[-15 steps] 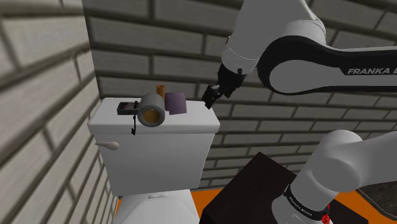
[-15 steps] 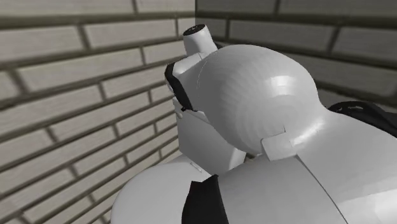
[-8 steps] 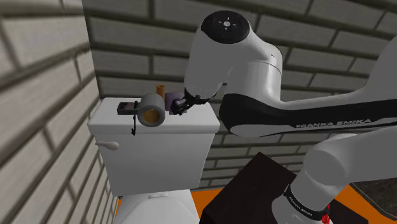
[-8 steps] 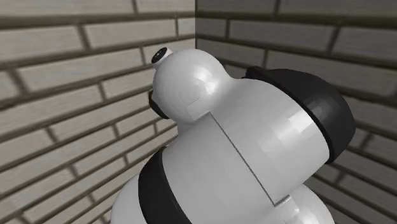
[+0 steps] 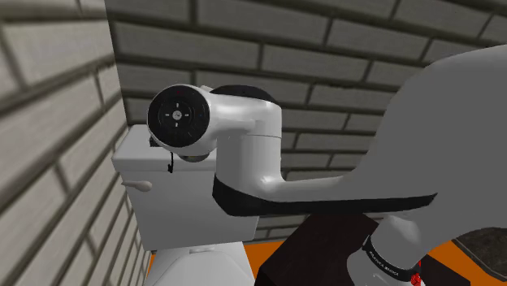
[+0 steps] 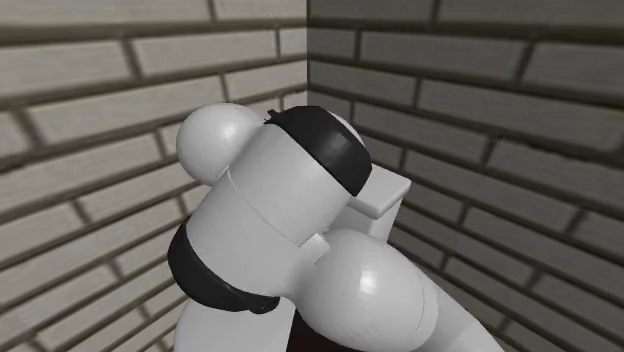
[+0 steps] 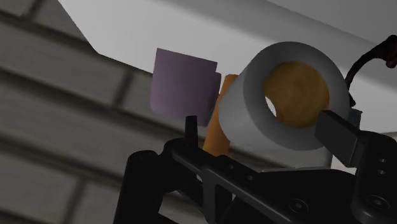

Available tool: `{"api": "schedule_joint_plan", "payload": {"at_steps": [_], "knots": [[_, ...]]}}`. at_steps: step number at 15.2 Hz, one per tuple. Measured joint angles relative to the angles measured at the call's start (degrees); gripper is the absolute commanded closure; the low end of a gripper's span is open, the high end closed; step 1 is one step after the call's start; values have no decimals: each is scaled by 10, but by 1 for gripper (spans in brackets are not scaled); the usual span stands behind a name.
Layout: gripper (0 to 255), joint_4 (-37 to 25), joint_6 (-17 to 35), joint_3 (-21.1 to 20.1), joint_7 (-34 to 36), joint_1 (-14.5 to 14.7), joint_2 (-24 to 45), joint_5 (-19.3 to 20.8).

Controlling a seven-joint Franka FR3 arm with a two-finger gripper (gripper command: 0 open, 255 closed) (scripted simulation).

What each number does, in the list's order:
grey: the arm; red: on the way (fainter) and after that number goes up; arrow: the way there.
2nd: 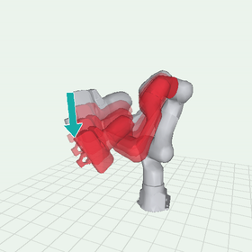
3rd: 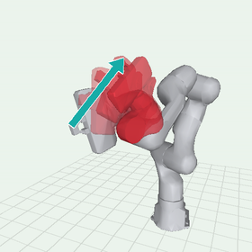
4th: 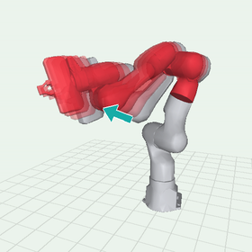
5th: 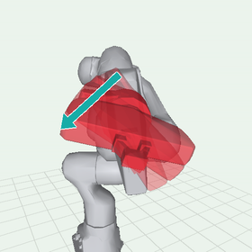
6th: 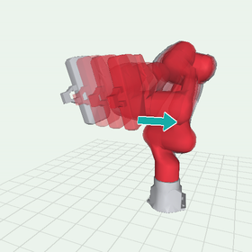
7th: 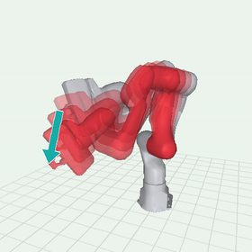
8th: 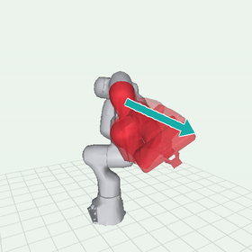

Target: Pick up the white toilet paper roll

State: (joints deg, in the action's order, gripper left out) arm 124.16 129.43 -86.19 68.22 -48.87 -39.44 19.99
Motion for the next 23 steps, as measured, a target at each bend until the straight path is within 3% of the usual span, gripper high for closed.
{"api": "schedule_joint_plan", "payload": {"at_steps": [4, 6, 10, 14, 15, 23], "knots": [[0, -107, -19, -117, 55, -144, -89, -7], [0, -154, -32, -142, 71, -187, -127, -9], [0, -164, -26, -170, 93, -213, -148, -8], [0, -160, -17, -186, 107, -221, -159, -16], [255, -158, -16, -187, 108, -222, -160, -17], [255, -159, -15, -188, 110, -223, -161, -17]]}}
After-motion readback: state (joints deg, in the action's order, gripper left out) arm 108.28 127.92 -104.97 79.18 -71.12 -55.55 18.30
